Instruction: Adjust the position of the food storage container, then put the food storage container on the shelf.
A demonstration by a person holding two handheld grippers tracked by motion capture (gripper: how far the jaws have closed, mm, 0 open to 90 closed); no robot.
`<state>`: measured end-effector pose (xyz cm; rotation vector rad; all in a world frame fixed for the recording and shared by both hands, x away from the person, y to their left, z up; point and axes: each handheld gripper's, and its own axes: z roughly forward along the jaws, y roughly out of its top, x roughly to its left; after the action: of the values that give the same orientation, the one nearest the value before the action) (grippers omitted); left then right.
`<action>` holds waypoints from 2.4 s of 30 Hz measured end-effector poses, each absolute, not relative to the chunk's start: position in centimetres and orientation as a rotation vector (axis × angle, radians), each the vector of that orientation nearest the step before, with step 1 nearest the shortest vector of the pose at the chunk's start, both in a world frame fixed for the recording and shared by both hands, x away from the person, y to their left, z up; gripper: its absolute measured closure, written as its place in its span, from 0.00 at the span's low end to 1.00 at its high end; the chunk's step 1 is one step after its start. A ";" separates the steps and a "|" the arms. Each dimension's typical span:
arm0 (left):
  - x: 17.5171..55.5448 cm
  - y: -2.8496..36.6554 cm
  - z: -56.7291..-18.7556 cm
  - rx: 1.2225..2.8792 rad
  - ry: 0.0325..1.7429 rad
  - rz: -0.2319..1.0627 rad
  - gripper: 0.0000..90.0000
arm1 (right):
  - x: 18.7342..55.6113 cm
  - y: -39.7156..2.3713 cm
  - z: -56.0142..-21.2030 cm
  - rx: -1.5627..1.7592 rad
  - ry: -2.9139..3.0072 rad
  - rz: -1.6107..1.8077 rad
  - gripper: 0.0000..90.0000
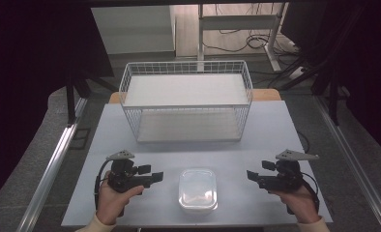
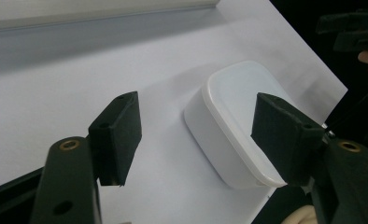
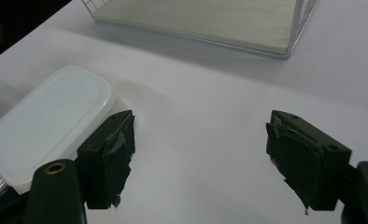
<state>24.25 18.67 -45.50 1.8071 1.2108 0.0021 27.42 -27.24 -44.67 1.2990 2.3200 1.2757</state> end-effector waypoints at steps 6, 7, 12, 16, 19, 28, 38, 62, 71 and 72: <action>24.5 19.1 -45.5 1.795 1.201 0.033 0.36 | 27.5 -27.2 -44.8 1.277 2.334 1.273 0.27; 24.5 19.1 -45.5 1.794 1.201 0.035 0.36 | 27.5 -27.2 -44.9 1.276 2.334 1.271 0.27; 24.5 19.1 -45.5 1.817 1.179 0.072 0.34 | 27.4 -27.1 -44.8 1.283 2.332 1.292 0.27; 24.7 19.0 -45.7 1.812 1.177 0.066 0.34 | 27.4 -27.1 -44.9 1.302 2.337 1.293 0.27; 24.9 19.0 -45.6 1.811 1.174 0.063 0.34 | 27.4 -27.0 -45.1 1.324 2.344 1.294 0.27; 25.2 19.0 -45.9 1.840 1.159 0.094 0.35 | 27.1 -26.1 -45.2 1.319 2.380 1.314 0.28; 25.5 18.0 -46.4 1.861 1.137 0.060 0.37 | 27.2 -25.1 -45.6 1.324 2.407 1.333 0.29; 26.1 16.2 -48.6 1.789 1.177 -0.189 0.42 | 27.3 -19.9 -48.0 1.442 2.554 1.413 0.42; 26.1 15.6 -49.4 1.775 1.185 -0.267 0.46 | 27.3 -19.1 -48.9 1.491 2.589 1.455 0.47; 26.1 15.5 -49.5 1.768 1.184 -0.280 0.46 | 27.3 -19.1 -49.0 1.494 2.592 1.459 0.48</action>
<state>26.06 15.52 -49.48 1.7679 1.1836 -0.2796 27.32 -19.07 -48.97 1.4942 2.5920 1.4590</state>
